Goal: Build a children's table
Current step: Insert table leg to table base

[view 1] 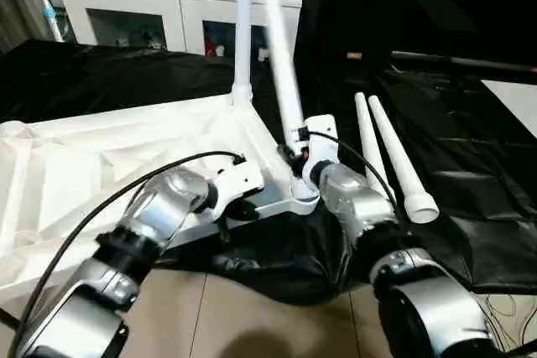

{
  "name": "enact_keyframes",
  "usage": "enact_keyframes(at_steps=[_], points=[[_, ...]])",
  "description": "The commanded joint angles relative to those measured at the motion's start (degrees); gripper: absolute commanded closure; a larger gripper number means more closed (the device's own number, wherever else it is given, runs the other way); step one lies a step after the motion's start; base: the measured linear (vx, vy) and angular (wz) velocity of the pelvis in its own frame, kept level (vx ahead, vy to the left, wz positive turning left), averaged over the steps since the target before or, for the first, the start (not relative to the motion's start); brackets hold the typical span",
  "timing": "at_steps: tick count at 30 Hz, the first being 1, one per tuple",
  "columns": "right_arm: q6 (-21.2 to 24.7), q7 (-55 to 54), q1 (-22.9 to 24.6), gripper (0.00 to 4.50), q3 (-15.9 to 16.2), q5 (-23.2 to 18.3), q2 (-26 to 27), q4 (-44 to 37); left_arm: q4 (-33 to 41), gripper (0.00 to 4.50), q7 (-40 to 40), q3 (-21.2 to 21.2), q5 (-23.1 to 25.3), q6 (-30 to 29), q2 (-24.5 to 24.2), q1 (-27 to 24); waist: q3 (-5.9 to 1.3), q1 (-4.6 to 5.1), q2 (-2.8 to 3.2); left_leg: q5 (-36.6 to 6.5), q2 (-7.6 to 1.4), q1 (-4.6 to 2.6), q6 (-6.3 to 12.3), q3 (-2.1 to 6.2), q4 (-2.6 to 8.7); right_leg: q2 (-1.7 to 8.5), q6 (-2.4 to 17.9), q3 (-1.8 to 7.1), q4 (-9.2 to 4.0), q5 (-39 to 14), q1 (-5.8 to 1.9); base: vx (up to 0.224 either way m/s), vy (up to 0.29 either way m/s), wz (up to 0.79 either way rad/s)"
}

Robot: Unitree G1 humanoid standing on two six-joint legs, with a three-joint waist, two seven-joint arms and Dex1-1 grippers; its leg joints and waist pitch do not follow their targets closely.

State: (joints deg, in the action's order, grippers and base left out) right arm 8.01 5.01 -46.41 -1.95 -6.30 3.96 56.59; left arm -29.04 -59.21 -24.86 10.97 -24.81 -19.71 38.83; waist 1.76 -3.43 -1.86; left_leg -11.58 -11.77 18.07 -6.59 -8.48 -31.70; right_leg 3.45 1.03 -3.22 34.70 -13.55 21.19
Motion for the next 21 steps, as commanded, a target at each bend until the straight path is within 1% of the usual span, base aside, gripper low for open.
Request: enact_keyframes(at_steps=[1,3,4,5,6,7,8,9,10,11,12,13,14,15,16,17,18,19,20,21], points=[[2.2,0.6,2.8,2.67,0.0,-2.0,3.4,5.1,-0.8,4.50,2.0,-1.9,0.7,2.0,2.3,1.5,-0.72,0.35,1.21,-28.1,-1.03,-0.56,-1.70,0.65,4.63,4.55,2.9,2.70,-7.10,-33.5,1.09,0.000,0.000,0.00],[0.6,2.2,2.4,2.67,-1.2,-2.7,3.4,4.1,-1.6,4.50,2.7,-1.7,1.0,4.1,1.8,1.6,-0.64,0.40,1.15,-28.0,-1.00,-0.20,-1.52,0.73,4.76,4.60,2.4,2.61,-7.23,-34.1,0.98,0.000,0.000,0.00],[-1.3,4.7,2.3,2.67,-2.1,-3.5,3.3,2.4,-2.2,4.50,3.2,-1.3,1.0,7.5,1.4,1.6,-0.79,0.38,1.13,-27.9,-1.05,-0.15,-1.48,0.77,4.75,4.73,2.2,2.62,-7.28,-34.4,0.90,0.000,0.000,0.00],[-2.3,6.0,2.2,2.67,-2.4,-3.7,3.2,1.6,-2.5,4.50,3.5,-1.1,1.0,9.4,1.2,1.6,-0.99,0.30,1.31,-27.2,-1.11,-0.07,-1.23,0.75,4.76,4.79,2.2,2.64,-7.31,-33.8,0.78,0.000,0.000,0.00],[-3.3,8.4,2.4,2.67,-2.6,-4.5,3.1,-0.1,-2.7,4.50,3.4,-0.9,0.9,12.0,0.8,1.5,-1.13,0.26,1.25,-26.1,-1.07,0.18,-0.99,0.71,4.80,4.77,2.4,2.59,-7.24,-32.7,0.55,0.000,0.000,0.00],[-4.0,10.1,2.7,2.67,-2.8,-5.2,2.9,-1.9,-2.9,4.50,3.6,-0.6,0.9,13.3,0.6,1.4,-1.58,-0.01,1.47,-22.2,-1.47,0.72,-0.83,0.61,5.05,4.81,3.4,2.80,-6.66,-27.1,-0.07,0.000,0.000,0.00],[-4.3,11.3,3.0,2.67,-3.1,-6.1,2.6,-3.8,-3.1,4.50,3.6,-0.2,0.7,15.9,0.4,1.3,-2.07,-0.02,1.52,-16.5,-1.71,1.31,-0.88,0.26,4.89,4.50,5.7,2.94,-5.63,-17.4,-0.61,0.000,0.000,0.00],[-4.3,11.3,3.0,2.67,-3.1,-6.1,2.6,-3.8,-3.1,4.50,3.6,-0.2,0.7,15.9,0.4,1.3,-2.25,-0.09,1.33,-13.9,-1.74,1.53,-0.62,0.12,4.74,4.25,6.6,2.77,-5.15,-13.1,-0.94,0.000,0.000,0.00],[-4.7,14.3,3.8,2.67,-3.5,-8.1,2.2,-7.6,-3.2,4.50,3.4,0.5,-0.1,19.1,0.2,0.9,-2.14,-0.17,1.49,-12.6,-1.68,1.37,0.04,-0.42,4.58,4.04,8.4,2.65,-4.96,-10.3,-0.64,0.000,0.000,0.00],[-4.6,18.1,5.4,2.67,-4.1,-11.2,1.4,-14.1,-3.6,4.50,4.3,2.0,-1.0,22.8,-0.1,0.6,-1.63,-0.04,1.97,-17.3,-1.67,1.14,0.39,-0.80,4.44,3.89,8.6,2.78,-5.69,-14.6,0.09,0.000,0.000,0.00],[-4.6,18.7,5.7,2.67,-4.3,-11.7,1.3,-15.3,-3.7,4.50,4.4,2.2,-1.2,23.7,-0.2,0.5,-2.05,0.10,1.60,-17.7,-1.52,1.69,0.48,-0.67,4.38,4.10,8.1,2.84,-5.55,-16.1,-0.53,0.000,0.000,0.00],[-4.4,20.4,6.5,2.67,-5.0,-13.2,0.9,-18.9,-4.1,4.50,5.5,3.7,-2.1,25.6,0.0,0.5,-2.37,-0.09,1.92,-15.5,-1.46,2.07,0.65,-0.52,4.40,4.18,8.1,2.85,-5.28,-14.3,-1.02,0.000,0.000,0.00],[-4.2,21.1,6.9,2.67,-5.3,-13.8,0.6,-20.6,-4.1,4.22,5.8,5.1,-3.3,25.8,0.4,0.6,-2.87,-0.32,1.69,-10.1,-1.65,2.22,1.25,-0.78,3.87,4.09,9.1,2.92,-4.44,-6.8,-0.99,0.000,0.000,0.00],[-4.2,22.0,7.2,2.67,-5.4,-14.3,0.3,-22.1,-3.5,4.22,4.9,6.8,-5.5,24.9,1.0,0.6,-3.09,-0.38,1.86,-6.9,-1.52,2.24,1.76,-0.93,3.52,4.02,10.1,2.83,-3.89,-2.5,-1.12,0.000,0.000,0.00],[-4.1,23.3,7.8,2.67,-5.3,-14.9,-0.3,-24.4,-2.4,3.93,4.0,9.3,-8.3,23.9,1.7,0.6,-3.40,-0.67,2.44,-0.7,-1.25,2.64,2.96,-1.11,2.79,3.76,12.0,2.78,-2.73,7.7,-1.34,0.000,0.000,0.00],[-3.7,24.2,8.3,2.67,-5.2,-15.4,-0.9,-26.8,-0.8,3.93,2.9,11.9,-11.4,22.9,2.1,0.6,-3.83,-1.08,2.76,4.0,-1.11,2.83,4.20,-1.21,2.32,3.38,13.6,2.56,-1.87,17.3,-1.29,0.000,0.000,0.00],[-2.3,26.2,9.2,2.67,-4.7,-16.5,-2.2,-30.9,1.7,3.89,2.9,16.4,-16.0,21.5,2.8,1.2,-3.90,-1.27,2.71,5.4,-0.98,2.88,4.66,-1.31,1.92,3.14,14.3,2.46,-1.51,21.3,-1.20,0.058,0.019,0.00],[-1.4,27.0,9.6,2.67,-4.4,-17.0,-2.7,-32.4,2.8,3.83,2.8,18.3,-18.1,20.4,3.0,1.6,-4.03,-1.56,2.68,7.4,-0.77,3.15,5.47,-1.26,1.43,2.85,15.2,2.31,-0.80,27.8,-1.47,0.053,0.025,-0.01],[0.2,28.1,10.0,2.67,-3.9,-17.5,-3.5,-34.3,3.9,3.78,2.7,20.5,-21.0,19.0,3.3,2.2,-4.07,-1.60,2.15,8.2,-0.38,3.38,6.76,-1.43,1.18,2.45,15.1,2.27,-0.39,31.9,-1.58,0.053,0.025,-0.01],[1.5,29.2,10.4,2.67,-3.4,-17.9,-4.3,-35.8,4.9,3.60,2.5,22.5,-23.8,17.0,3.5,2.8,-4.12,-1.73,2.24,8.2,-0.32,3.44,7.14,-1.41,1.10,2.48,15.1,2.17,-0.29,32.5,-1.58,0.000,0.000,0.00]])
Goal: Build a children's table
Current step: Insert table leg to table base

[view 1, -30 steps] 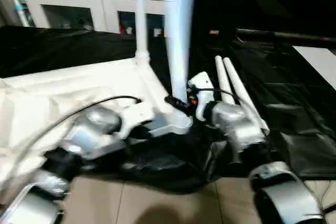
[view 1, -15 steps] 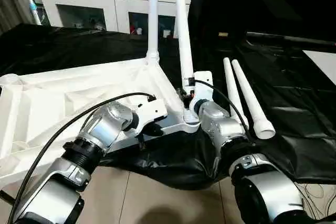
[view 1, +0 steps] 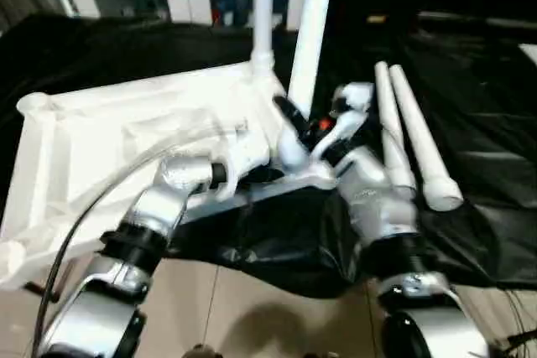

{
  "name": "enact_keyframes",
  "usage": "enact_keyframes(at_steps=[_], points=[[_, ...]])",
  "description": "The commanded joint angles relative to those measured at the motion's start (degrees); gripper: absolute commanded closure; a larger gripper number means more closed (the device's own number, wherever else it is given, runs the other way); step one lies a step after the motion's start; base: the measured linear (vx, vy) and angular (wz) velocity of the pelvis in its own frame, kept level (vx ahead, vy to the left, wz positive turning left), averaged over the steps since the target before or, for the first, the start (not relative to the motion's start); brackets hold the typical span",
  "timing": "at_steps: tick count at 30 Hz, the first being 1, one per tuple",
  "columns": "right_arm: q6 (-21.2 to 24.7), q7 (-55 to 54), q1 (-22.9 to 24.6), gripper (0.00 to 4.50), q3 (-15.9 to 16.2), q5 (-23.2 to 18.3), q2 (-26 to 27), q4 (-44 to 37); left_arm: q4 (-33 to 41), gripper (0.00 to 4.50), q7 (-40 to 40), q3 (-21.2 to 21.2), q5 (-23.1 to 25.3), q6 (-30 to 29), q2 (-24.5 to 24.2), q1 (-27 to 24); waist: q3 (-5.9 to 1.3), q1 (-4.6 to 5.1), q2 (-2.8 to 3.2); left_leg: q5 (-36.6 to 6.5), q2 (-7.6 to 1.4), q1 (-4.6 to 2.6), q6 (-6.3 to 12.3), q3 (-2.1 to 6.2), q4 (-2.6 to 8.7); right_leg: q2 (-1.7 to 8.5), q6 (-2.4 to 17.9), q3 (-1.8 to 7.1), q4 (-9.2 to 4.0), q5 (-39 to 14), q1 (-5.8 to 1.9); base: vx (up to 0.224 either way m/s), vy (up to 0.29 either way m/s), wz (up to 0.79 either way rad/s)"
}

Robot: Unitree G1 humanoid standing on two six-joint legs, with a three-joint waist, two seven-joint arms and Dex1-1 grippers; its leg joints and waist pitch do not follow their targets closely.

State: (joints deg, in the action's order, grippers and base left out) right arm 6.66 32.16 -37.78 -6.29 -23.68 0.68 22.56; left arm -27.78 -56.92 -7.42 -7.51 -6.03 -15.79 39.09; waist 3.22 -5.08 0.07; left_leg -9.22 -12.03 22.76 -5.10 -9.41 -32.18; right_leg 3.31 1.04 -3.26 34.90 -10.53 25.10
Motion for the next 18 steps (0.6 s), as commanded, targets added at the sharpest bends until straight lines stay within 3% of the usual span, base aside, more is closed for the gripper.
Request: enact_keyframes(at_steps=[1,4,6,8,10,13,18], points=[[3.7,2.8,2.0,2.67,1.3,-0.8,-1.5,-2.6,4.2,3.60,0.1,6.4,-7.1,-3.1,-0.3,2.9,-5.28,-0.09,0.43,3.7,-0.04,-1.32,6.05,-0.60,1.64,2.81,15.0,2.16,-0.87,27.1,-5.22,0.000,0.000,0.00],[5.9,5.2,2.5,2.68,2.0,-1.1,-3.3,-4.8,6.5,3.40,-1.7,11.8,-16.6,-10.1,-0.2,4.5,-4.76,-0.13,0.23,-2.2,-0.23,-1.23,4.50,-0.67,2.05,3.49,15.2,2.29,-1.71,16.1,-5.41,0.000,0.000,0.00],[6.6,5.9,2.5,2.68,2.1,-1.3,-4.0,-5.2,6.6,3.20,-2.1,13.3,-18.9,-11.9,-0.2,4.9,-4.35,-0.13,0.10,-5.7,-0.37,-1.38,3.27,-0.81,2.22,3.51,15.0,2.44,-2.36,9.0,-5.26,0.000,0.000,0.00],[7.5,6.8,2.8,2.68,2.3,-1.6,-4.8,-6.0,6.9,3.06,-1.8,14.6,-21.1,-13.3,0.2,5.1,-4.12,-0.21,0.05,-7.9,-0.43,-1.56,1.90,-0.81,2.45,3.52,13.3,2.58,-2.82,1.3,-5.22,0.000,0.000,0.00],[8.7,7.8,3.2,2.68,2.9,-2.1,-5.7,-7.1,7.4,2.90,-1.3,15.7,-22.9,-15.0,0.7,5.5,-4.05,-0.22,0.12,-8.6,-0.53,-1.69,1.37,-0.82,2.54,3.47,12.3,2.68,-3.16,-2.0,-5.00,0.000,0.000,0.00],[11.2,10.9,4.8,2.68,5.6,-2.2,-8.2,-10.2,9.7,2.70,1.0,17.6,-27.5,-19.7,3.0,7.4,-4.10,-0.45,0.00,-8.0,-0.50,-1.60,1.01,-0.76,2.41,3.31,11.9,2.68,-3.06,-2.0,-5.02,0.000,0.000,0.00],[11.9,12.5,5.3,2.68,7.0,-1.5,-8.5,-11.3,8.1,2.33,3.4,13.2,-23.3,-22.1,4.1,9.0,-4.12,-0.51,0.03,-8.6,-0.40,-1.42,1.25,-0.67,2.28,3.32,10.7,2.69,-3.50,-5.0,-4.88,0.000,0.000,0.00]])
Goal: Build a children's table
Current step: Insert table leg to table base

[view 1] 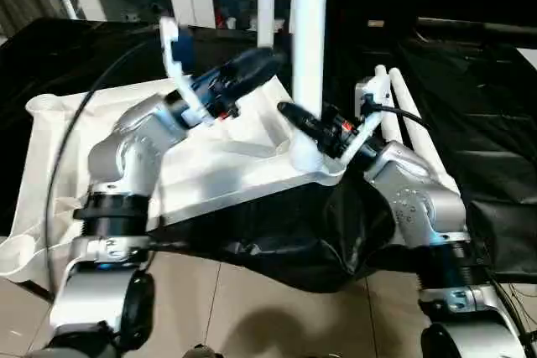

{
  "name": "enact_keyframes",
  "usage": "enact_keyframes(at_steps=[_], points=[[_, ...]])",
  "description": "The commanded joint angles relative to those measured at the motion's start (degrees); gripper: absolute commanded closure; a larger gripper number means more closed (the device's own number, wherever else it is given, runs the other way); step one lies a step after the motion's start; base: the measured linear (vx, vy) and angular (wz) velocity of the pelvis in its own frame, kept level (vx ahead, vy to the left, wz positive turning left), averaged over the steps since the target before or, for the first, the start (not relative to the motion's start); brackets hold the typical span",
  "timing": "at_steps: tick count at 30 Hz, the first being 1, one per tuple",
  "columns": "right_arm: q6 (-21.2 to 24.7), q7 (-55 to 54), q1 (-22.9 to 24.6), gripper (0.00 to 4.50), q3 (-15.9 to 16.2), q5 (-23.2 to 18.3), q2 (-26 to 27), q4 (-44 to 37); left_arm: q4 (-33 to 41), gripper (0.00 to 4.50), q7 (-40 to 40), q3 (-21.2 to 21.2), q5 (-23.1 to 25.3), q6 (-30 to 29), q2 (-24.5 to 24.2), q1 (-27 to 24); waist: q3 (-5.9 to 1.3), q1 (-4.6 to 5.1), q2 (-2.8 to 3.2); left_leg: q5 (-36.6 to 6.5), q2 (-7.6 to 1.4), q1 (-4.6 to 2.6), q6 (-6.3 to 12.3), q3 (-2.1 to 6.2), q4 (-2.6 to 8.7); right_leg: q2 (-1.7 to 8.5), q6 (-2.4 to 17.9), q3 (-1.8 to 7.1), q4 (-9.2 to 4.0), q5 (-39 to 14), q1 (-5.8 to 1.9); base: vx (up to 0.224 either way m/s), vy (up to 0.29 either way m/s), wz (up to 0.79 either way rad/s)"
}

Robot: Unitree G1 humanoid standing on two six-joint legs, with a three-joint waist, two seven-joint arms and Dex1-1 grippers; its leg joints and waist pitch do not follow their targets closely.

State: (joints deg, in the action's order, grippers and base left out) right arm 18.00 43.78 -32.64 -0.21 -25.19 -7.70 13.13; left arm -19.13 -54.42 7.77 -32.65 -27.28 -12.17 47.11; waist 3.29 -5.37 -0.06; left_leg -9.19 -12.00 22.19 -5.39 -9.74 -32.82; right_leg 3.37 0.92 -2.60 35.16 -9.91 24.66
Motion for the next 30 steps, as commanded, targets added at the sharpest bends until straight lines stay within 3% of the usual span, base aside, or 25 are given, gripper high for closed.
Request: enact_keyframes(at_steps=[1,2,4,6,8,13,15,19,20,23,25,30], points=[[0.4,0.9,0.3,2.68,1.2,0.4,-0.1,-1.9,-1.5,2.14,1.7,-1.8,1.7,-1.0,1.2,1.4,-4.22,-0.26,0.12,-8.4,-0.38,-0.84,1.49,-0.34,2.86,3.28,10.7,2.02,-3.74,-5.6,-4.51,0.000,0.000,0.00],[0.3,0.9,0.3,2.68,1.4,0.6,-0.1,-1.9,-2.1,2.14,2.4,-1.7,1.6,-0.9,1.7,1.8,-4.31,-0.28,0.49,-8.0,-0.27,-0.75,1.38,-0.35,2.74,3.24,10.8,2.01,-3.69,-4.9,-4.53,0.000,0.000,0.00],[0.6,0.9,0.6,2.68,2.0,0.7,-0.4,-2.3,-1.8,1.96,3.4,-1.5,0.8,-1.3,2.5,2.0,-4.50,-0.38,0.25,-7.2,-0.30,-0.70,1.42,-0.26,2.62,3.25,11.4,1.94,-3.42,-2.8,-4.71,0.000,0.000,0.00],[0.4,1.1,0.7,2.68,2.7,1.5,-1.1,-2.3,-0.1,1.81,2.8,-1.6,-1.0,-3.0,3.2,1.7,-4.61,-0.34,0.62,-6.6,-0.23,-0.60,1.66,-0.13,2.50,3.14,12.2,1.83,-3.09,-0.4,-4.77,0.000,0.000,0.00],[0.3,1.2,0.9,2.68,3.2,2.2,-1.5,-2.3,1.6,1.59,1.7,-1.7,-2.9,-4.8,3.7,1.3,-4.71,-0.34,0.49,-6.3,-0.17,-0.67,1.83,-0.18,2.34,3.10,12.8,1.85,-2.89,1.3,-4.85,0.000,0.000,0.00],[-0.3,1.2,0.9,2.68,3.6,3.3,-1.8,-1.8,0.9,1.29,3.3,-0.8,-3.8,-7.8,4.1,2.1,-4.61,-0.36,0.39,-7.0,-0.13,-0.62,2.64,-0.25,2.25,3.09,13.3,1.81,-3.11,0.1,-4.83,0.000,0.000,0.00],[-0.6,0.8,0.7,2.68,3.5,3.7,-1.9,-1.4,-0.5,1.62,6.0,0.5,-3.8,-9.1,4.4,3.3,-4.58,-0.41,0.39,-7.5,-0.17,-0.71,2.41,-0.23,2.24,3.10,13.1,1.81,-3.18,-1.2,-4.79,0.000,0.000,0.00],[-0.9,0.4,0.4,2.68,3.6,3.7,-2.1,-0.9,-1.5,1.81,9.4,2.5,-5.5,-11.5,4.5,4.3,-4.50,-0.57,0.45,-8.8,-0.22,-0.87,1.90,-0.16,2.24,3.11,12.6,1.78,-3.41,-3.9,-4.60,0.000,0.000,0.00],[-0.9,0.4,0.3,2.68,3.5,3.7,-2.2,-0.9,-1.4,2.12,9.7,2.6,-5.6,-12.0,4.3,4.2,-4.49,-0.66,0.31,-8.9,-0.22,-0.86,1.76,-0.18,2.23,3.15,12.5,1.79,-3.40,-4.5,-4.66,0.000,0.000,0.00],[-1.0,0.6,0.1,2.68,3.3,3.9,-2.2,-0.4,-1.1,2.13,10.4,2.5,-5.3,-12.7,4.1,4.0,-4.37,-0.65,0.29,-9.5,-0.27,-0.93,1.76,-0.11,2.36,3.17,11.9,1.78,-3.61,-6.0,-4.61,0.000,0.000,0.00],[-1.0,0.7,-0.1,2.68,3.2,4.1,-2.2,-0.3,-1.1,2.37,11.4,2.3,-4.6,-13.2,4.1,4.1,-4.32,-0.64,0.31,-9.8,-0.27,-1.03,1.60,-0.17,2.35,3.21,11.8,1.80,-3.76,-6.9,-4.52,0.000,0.000,0.00],[-1.0,0.7,-0.3,2.68,3.2,4.0,-2.4,0.0,-1.7,2.56,14.4,1.5,-2.4,-12.6,4.0,4.6,-4.46,-0.71,0.30,-9.1,-0.27,-0.97,1.58,-0.07,2.33,3.24,11.7,1.77,-3.63,-5.9,-4.73,0.000,0.000,0.00]])
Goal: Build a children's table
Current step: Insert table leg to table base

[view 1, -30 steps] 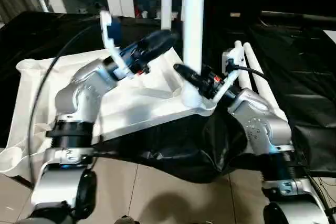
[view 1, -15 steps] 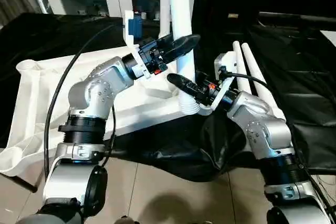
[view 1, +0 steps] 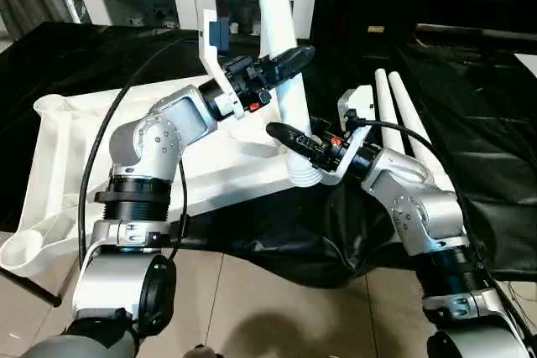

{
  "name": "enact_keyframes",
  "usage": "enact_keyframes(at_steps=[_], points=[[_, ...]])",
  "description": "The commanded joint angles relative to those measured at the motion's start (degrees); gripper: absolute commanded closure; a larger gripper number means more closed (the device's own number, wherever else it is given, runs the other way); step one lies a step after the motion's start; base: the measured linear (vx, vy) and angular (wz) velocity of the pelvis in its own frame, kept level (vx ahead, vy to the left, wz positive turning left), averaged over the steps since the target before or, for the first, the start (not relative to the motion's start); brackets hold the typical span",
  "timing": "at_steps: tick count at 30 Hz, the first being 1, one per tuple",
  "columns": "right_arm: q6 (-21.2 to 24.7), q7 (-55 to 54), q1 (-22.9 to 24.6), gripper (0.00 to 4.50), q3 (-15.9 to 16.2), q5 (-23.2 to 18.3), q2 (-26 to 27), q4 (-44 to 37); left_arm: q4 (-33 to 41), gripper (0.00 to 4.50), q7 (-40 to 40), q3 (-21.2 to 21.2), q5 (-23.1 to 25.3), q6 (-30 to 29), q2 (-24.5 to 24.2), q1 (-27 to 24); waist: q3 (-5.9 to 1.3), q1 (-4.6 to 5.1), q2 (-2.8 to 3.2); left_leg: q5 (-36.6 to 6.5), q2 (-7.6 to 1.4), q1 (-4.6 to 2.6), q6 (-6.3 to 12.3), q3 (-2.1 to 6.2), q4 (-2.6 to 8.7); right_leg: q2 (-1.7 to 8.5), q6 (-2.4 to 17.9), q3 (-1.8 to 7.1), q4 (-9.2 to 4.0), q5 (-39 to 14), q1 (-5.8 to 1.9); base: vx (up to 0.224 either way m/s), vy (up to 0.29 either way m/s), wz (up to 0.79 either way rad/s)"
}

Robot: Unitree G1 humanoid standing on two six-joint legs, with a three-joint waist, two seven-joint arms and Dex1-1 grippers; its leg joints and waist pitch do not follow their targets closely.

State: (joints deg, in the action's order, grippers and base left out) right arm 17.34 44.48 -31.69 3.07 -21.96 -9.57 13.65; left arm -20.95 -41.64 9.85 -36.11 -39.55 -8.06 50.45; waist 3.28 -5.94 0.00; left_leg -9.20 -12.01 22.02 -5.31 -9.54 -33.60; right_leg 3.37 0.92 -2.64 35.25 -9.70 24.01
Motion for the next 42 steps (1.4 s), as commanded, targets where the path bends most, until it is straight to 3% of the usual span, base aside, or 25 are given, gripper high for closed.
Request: enact_keyframes(at_steps=[1,7,9,12,13,16,17,24,32,40,42], points=[[-0.4,-0.1,-1.3,2.68,-0.1,0.8,-0.6,-0.5,0.4,2.56,2.2,-1.0,1.4,-0.3,0.0,1.4,-4.52,-0.16,0.27,-8.6,-0.24,-0.75,1.57,-0.25,3.08,3.21,11.8,1.81,-3.61,-5.4,-4.11,0.000,0.000,0.00],[-3.4,-2.7,-1.8,2.68,0.3,3.8,-0.5,0.9,1.1,2.62,8.9,-3.2,6.5,1.3,0.3,2.1,-4.55,-0.30,0.35,-8.4,-0.34,-0.79,1.25,-0.21,3.02,3.25,11.6,1.79,-3.54,-4.8,-4.03,0.000,0.000,0.00],[-3.2,-3.9,-2.0,2.12,-0.1,3.8,0.0,1.5,1.1,2.66,11.2,-4.0,8.6,1.8,0.4,2.4,-4.52,-0.38,0.23,-8.5,-0.21,-0.75,1.23,-0.26,3.01,3.27,11.4,1.80,-3.60,-5.5,-4.14,0.000,0.000,0.00],[-0.6,-5.9,-2.0,1.88,0.2,3.6,1.0,1.3,2.8,2.67,16.6,-6.1,12.7,2.8,0.9,2.5,-4.54,-0.32,0.21,-8.5,-0.28,-0.72,1.10,-0.15,3.02,3.23,10.6,1.78,-3.67,-5.9,-4.19,0.000,0.000,0.00],[0.0,-6.6,-2.1,1.88,0.7,4.3,0.9,1.3,3.5,2.67,17.4,-6.4,13.3,2.9,1.0,2.5,-4.59,-0.28,0.02,-7.8,-0.25,-0.64,1.23,-0.16,3.01,3.19,10.3,1.79,-3.61,-5.3,-4.27,0.000,0.000,0.00],[1.5,-7.6,-2.5,1.55,1.2,5.1,0.8,1.4,4.6,2.68,17.7,-7.4,14.1,3.0,0.9,2.5,-4.59,-0.20,0.16,-7.3,-0.22,-0.68,1.21,-0.12,3.00,3.16,10.6,1.75,-3.53,-5.0,-4.19,0.000,0.000,0.00],[3.4,-8.0,-3.0,1.50,1.5,5.3,0.6,1.5,5.2,2.68,17.8,-8.0,14.4,3.0,0.9,2.6,-4.59,-0.12,-0.09,-7.3,-0.20,-0.68,1.32,-0.18,2.97,3.12,10.9,1.75,-3.52,-4.9,-4.20,0.000,0.000,0.00],[8.7,-5.0,-5.1,1.50,2.9,5.1,-1.3,3.5,7.4,2.68,16.8,-9.4,14.5,1.8,0.9,2.7,-4.51,-0.38,-0.01,-8.1,-0.20,-0.70,1.19,-0.25,2.93,3.19,10.8,1.81,-3.66,-6.4,-4.06,0.000,0.000,0.00],[13.2,-4.9,-7.4,1.50,2.1,4.0,-1.6,5.7,9.3,2.68,16.3,-10.9,15.1,1.4,0.4,1.9,-4.60,-0.50,-0.48,-6.6,-0.20,-0.59,1.44,-0.34,2.79,3.29,10.9,1.85,-3.44,-5.5,-4.09,0.000,0.000,0.00],[13.9,-4.6,-8.5,1.50,2.3,4.7,-1.2,7.8,9.9,2.68,15.4,-11.3,15.3,1.6,0.2,1.5,-4.56,-0.51,-0.52,-6.6,-0.22,-0.57,1.33,-0.40,2.78,3.36,10.7,1.84,-3.50,-6.2,-4.01,0.000,0.000,0.00],[14.4,-4.8,-8.8,1.84,2.1,4.4,-1.0,8.0,9.6,2.68,15.1,-11.9,15.7,2.0,-0.4,1.6,-4.61,-0.53,-0.49,-6.3,-0.24,-0.61,1.30,-0.35,2.79,3.32,10.5,1.83,-3.43,-6.0,-4.02,0.000,0.000,0.00]])
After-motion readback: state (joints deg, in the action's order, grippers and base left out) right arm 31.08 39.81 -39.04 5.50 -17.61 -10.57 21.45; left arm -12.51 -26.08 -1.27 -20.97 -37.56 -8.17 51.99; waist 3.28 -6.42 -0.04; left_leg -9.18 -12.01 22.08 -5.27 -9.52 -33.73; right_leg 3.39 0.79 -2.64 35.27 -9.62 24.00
